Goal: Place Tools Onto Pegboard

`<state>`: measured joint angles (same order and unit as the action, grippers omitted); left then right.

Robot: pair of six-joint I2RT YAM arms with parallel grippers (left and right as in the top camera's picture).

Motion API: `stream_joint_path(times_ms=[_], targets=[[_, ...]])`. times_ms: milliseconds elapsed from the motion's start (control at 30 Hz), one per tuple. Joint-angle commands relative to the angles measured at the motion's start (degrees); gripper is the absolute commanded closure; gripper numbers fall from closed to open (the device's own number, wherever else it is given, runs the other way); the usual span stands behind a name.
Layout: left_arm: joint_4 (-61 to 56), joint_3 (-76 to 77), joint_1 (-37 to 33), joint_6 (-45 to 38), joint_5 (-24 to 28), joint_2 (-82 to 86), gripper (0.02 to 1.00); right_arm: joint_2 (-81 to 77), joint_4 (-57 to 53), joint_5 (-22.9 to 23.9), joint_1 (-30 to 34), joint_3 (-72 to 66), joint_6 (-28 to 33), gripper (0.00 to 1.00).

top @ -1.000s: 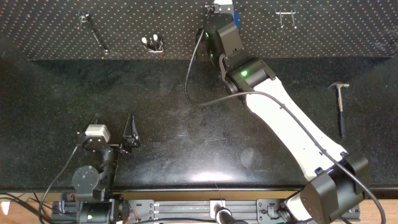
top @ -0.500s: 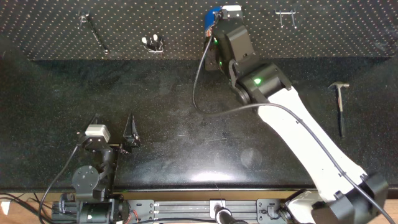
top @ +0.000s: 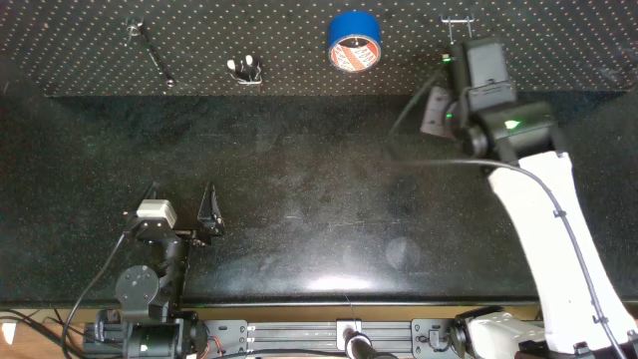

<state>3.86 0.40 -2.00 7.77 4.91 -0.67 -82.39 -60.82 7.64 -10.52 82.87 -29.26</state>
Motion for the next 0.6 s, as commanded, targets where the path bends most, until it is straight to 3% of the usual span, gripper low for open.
stream_joint_path(times_ms=[33,133,167,200,300,600], targets=[[0.46,-0.09,-0.24,0.15,-0.83,0.46,0.020,1.22,-4.57,0.22,9.70,-0.20,5.73,0.601],[0.48,-0.09,-0.24,0.15,-0.81,0.48,0.023,-0.09,-4.68,-2.25,16.46,-0.55,15.82,0.601],[0.46,-0.09,-0.24,0.15,-0.81,0.46,0.023,-0.55,-4.50,-4.81,18.45,-0.85,20.57,0.599],[0.46,-0.09,-0.24,0.15,-0.81,0.46,0.023,-1.44,-4.90,-10.23,22.03,-1.42,29.05,0.601],[0.46,-0.09,-0.24,0.15,-0.81,0.46,0.023,-4.09,-9.99,-17.53,28.89,-1.77,41.53,0.601],[0.46,-0.09,-0.24,0.15,-0.81,0.48,0.023,-11.08,-13.27,-17.51,38.45,-1.77,45.62,0.601]])
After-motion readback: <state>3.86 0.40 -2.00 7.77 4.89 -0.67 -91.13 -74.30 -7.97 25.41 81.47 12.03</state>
